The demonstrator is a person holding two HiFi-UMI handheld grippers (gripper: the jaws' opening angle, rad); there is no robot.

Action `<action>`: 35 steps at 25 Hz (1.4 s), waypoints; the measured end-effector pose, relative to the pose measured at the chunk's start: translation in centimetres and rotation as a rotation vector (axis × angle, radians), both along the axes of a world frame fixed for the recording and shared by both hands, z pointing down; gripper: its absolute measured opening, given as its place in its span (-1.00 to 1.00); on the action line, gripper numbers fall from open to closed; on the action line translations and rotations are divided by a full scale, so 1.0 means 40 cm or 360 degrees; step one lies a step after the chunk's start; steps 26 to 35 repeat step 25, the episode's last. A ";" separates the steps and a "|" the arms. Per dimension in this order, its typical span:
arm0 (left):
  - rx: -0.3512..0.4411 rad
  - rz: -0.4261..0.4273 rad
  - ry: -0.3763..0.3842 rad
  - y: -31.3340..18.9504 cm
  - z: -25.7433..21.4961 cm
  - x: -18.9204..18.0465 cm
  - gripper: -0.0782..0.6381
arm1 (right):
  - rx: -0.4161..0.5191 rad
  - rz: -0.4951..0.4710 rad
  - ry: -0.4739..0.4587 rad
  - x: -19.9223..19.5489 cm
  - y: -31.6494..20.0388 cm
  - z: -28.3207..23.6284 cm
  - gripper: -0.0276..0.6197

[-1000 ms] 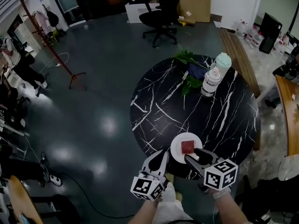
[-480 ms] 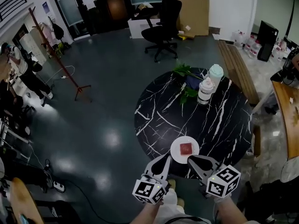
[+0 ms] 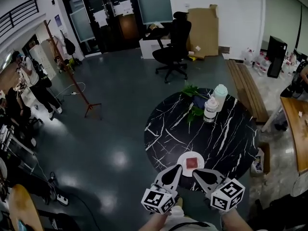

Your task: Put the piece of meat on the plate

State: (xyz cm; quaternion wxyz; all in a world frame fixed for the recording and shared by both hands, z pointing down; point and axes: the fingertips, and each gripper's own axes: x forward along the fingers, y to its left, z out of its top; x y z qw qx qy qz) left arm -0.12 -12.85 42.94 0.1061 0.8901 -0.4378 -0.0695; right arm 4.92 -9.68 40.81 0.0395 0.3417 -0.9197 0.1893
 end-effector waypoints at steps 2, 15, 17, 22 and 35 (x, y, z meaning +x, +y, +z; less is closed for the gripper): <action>0.0027 0.0000 -0.0004 -0.004 -0.017 0.003 -0.76 | 0.0023 0.0003 -0.0001 0.009 0.000 -0.014 -0.88; 0.0024 0.0011 -0.0030 0.000 -0.009 0.013 -0.76 | 0.0003 0.0063 0.0010 0.040 0.003 0.002 -0.88; 0.0018 0.0007 -0.0032 0.000 -0.009 0.009 -0.76 | -0.0014 0.0068 0.0007 0.042 0.001 0.005 -0.88; 0.0009 0.0002 -0.0034 -0.003 -0.003 0.005 -0.76 | -0.0028 0.0072 0.0015 0.043 -0.005 0.013 -0.88; 0.0006 -0.0002 -0.0036 -0.006 0.004 0.003 -0.76 | -0.0032 0.0070 0.0014 0.042 -0.008 0.020 -0.88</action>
